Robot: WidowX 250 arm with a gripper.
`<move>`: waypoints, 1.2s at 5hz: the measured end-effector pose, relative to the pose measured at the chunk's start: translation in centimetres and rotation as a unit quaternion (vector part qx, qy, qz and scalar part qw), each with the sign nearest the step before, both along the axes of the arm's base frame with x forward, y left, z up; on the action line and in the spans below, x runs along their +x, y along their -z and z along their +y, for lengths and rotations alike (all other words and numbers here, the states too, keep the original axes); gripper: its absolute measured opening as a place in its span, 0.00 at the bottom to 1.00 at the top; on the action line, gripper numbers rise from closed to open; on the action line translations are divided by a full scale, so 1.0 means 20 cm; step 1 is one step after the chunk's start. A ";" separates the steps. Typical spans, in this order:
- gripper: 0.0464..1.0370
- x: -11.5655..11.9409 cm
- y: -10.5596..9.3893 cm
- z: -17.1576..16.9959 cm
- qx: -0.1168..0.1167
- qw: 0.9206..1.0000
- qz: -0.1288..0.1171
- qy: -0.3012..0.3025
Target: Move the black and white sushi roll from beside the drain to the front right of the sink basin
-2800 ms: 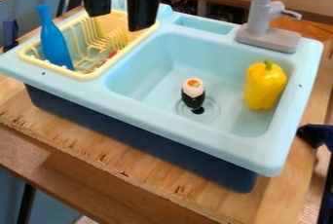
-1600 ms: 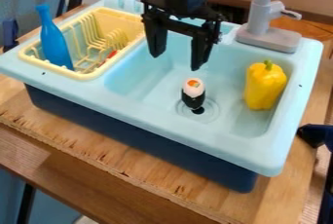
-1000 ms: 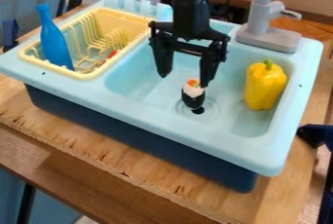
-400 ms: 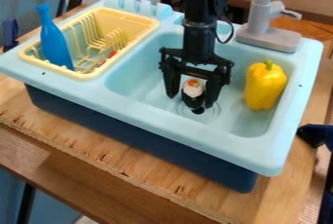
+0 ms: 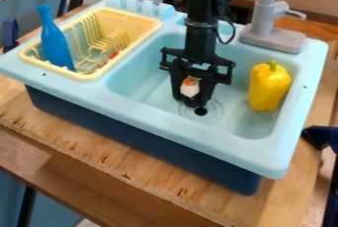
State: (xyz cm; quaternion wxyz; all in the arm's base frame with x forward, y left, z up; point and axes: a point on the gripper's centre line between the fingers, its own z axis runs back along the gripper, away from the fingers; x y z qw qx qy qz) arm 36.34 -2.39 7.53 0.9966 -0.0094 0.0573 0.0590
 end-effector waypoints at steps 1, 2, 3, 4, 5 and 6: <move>0.43 -0.06 0.02 -0.07 -0.017 0.999 0.023 0.017; 0.43 -0.19 -0.10 -0.19 -0.043 0.998 0.007 0.043; 0.43 -0.24 -0.09 -0.29 -0.063 0.997 0.010 0.038; 0.43 -0.22 -0.07 -0.32 -0.058 0.997 0.001 0.044; 0.43 -0.19 -0.01 -0.30 -0.041 0.998 0.014 0.054; 0.51 -0.14 0.01 -0.29 -0.002 0.996 0.021 0.085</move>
